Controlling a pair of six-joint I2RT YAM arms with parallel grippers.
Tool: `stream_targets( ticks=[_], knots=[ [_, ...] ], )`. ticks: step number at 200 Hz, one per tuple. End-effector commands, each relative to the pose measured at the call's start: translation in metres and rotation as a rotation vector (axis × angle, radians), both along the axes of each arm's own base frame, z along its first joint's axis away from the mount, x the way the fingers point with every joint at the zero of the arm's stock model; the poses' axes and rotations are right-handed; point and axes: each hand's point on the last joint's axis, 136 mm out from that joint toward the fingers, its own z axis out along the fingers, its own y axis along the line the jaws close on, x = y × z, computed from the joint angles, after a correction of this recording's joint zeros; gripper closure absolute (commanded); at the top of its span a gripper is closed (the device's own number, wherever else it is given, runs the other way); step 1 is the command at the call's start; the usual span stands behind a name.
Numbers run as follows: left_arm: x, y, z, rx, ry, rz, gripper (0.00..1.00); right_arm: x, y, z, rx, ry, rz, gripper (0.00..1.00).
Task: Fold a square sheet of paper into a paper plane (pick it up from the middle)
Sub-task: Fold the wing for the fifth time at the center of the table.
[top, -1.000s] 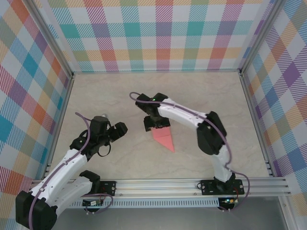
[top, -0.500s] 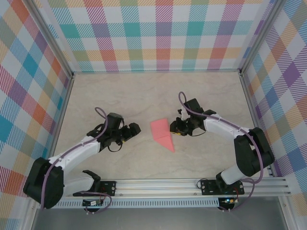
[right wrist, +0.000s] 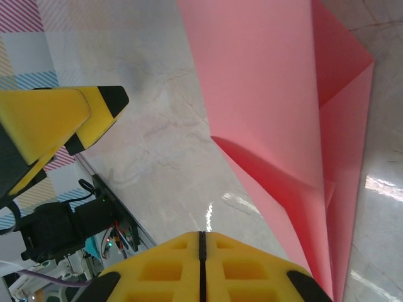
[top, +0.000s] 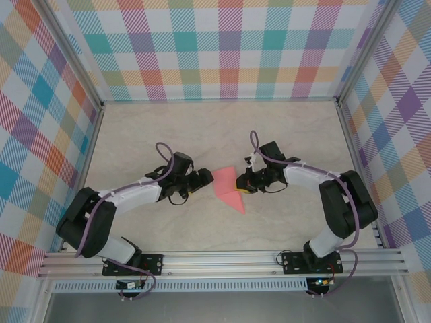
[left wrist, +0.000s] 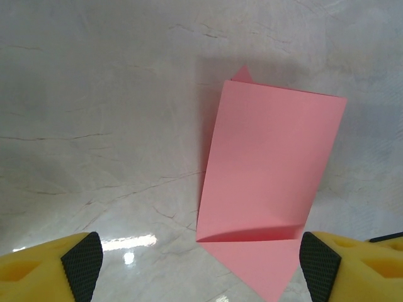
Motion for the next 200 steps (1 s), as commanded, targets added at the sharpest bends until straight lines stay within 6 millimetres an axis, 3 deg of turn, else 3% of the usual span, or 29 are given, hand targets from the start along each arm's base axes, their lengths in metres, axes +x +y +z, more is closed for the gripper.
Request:
stream_targets(
  ticks=[1, 57, 107, 169, 200],
  knots=[
    [0.012, -0.013, 0.007, -0.018, -0.029, 0.002, 0.17, 0.002, 0.006, -0.001, 0.029, -0.019, 0.049, 0.91],
    [0.015, -0.025, -0.003, -0.020, -0.001, -0.012, 0.17, 0.010, -0.003, -0.040, -0.045, 0.031, 0.034, 0.91],
    [0.018, -0.032, -0.005, -0.037, 0.008, -0.022, 0.17, 0.009, -0.016, -0.060, -0.014, 0.087, -0.007, 0.90],
    [0.020, -0.049, -0.009, -0.059, 0.025, -0.048, 0.18, 0.007, -0.027, -0.070, 0.026, 0.139, -0.050, 0.89],
    [0.019, -0.056, -0.012, -0.058, 0.032, -0.055, 0.19, 0.006, -0.026, -0.054, 0.049, 0.117, -0.045, 0.86]
  ],
)
